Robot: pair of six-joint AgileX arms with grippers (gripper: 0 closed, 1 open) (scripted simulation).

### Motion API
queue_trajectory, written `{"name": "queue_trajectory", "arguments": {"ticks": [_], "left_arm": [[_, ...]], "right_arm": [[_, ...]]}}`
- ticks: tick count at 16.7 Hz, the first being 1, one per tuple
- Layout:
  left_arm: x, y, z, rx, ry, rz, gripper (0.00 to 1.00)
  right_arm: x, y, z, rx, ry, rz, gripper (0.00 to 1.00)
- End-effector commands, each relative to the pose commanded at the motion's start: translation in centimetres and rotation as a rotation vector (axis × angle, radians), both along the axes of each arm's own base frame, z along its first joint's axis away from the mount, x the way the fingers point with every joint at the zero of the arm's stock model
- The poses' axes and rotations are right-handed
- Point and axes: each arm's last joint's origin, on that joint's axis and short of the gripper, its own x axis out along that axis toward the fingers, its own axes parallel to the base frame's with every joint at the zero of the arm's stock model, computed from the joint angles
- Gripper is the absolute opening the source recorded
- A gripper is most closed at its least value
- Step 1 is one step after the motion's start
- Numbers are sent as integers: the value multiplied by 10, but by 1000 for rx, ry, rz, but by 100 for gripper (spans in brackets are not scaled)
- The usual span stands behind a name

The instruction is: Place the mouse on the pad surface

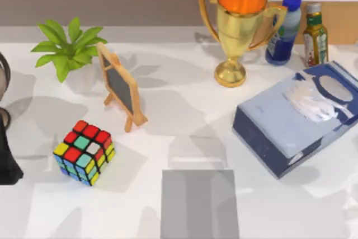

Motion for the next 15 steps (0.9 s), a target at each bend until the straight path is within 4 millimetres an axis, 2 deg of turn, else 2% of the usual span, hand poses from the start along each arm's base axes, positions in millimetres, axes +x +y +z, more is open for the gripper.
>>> {"name": "queue_trajectory", "arguments": {"ticks": [3,6,9,15], "left_arm": [[0,0,0,0,0,0,100],[0,0,0,0,0,0,100],[0,0,0,0,0,0,100],[0,0,0,0,0,0,100]], "right_arm": [[31,-19,-11,34,223,37,100],[49,-34,-21,69,356,58,100],[54,-40,-24,84,401,62,100],[56,-38,-27,83,398,65,100]]}}
